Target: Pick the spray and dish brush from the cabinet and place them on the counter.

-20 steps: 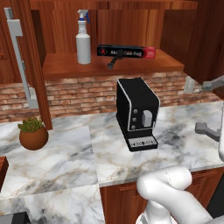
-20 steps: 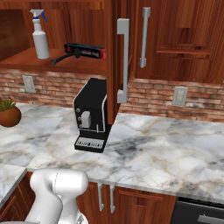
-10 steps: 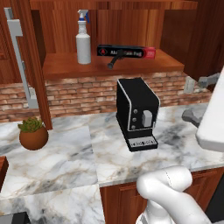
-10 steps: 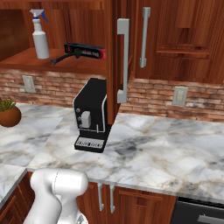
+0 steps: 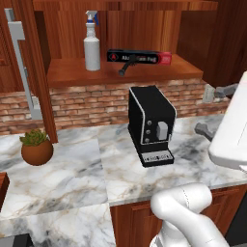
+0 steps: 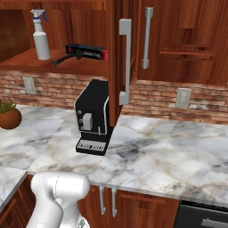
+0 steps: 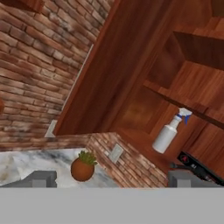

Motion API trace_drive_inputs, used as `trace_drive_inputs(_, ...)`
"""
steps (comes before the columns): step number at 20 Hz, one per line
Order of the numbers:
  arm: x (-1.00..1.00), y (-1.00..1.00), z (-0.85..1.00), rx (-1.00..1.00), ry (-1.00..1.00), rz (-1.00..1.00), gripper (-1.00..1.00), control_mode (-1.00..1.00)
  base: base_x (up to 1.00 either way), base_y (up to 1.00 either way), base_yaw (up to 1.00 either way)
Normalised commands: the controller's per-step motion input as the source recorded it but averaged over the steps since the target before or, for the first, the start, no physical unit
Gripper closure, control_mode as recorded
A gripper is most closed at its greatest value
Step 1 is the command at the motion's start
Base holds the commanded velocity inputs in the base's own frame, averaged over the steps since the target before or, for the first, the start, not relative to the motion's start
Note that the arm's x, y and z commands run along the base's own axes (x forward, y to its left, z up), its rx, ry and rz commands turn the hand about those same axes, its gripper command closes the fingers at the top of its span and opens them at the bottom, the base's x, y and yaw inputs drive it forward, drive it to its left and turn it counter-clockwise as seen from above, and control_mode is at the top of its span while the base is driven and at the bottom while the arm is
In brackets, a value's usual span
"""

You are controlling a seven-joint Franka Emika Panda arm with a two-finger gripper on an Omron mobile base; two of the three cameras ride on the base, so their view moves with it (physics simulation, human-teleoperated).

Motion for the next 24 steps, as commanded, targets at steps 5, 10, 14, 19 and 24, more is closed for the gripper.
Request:
trace_drive_inputs(5,0.22,0.0,0.12,0.11,-0.01,-0.07,-1.0,-1.0,0.0,0.0,0.0)
trace_drive_inputs(10,0.21,0.0,0.13,0.22,0.0,-0.09,-1.0,-1.0,0.0,0.0,0.0)
trace_drive_inputs(14,0.1,0.02,0.0,0.21,-0.03,-0.06,-1.0,-1.0,0.0,0.0,0.0)
trace_drive_inputs(19,0.01,0.01,0.0,0.1,-0.08,-0.04,-1.0,-1.0,0.0,0.0,0.0)
trace_drive_inputs(24,0.1,0.02,0.1,0.01,-0.08,-0.03,-1.0,-1.0,0.0,0.0,0.0)
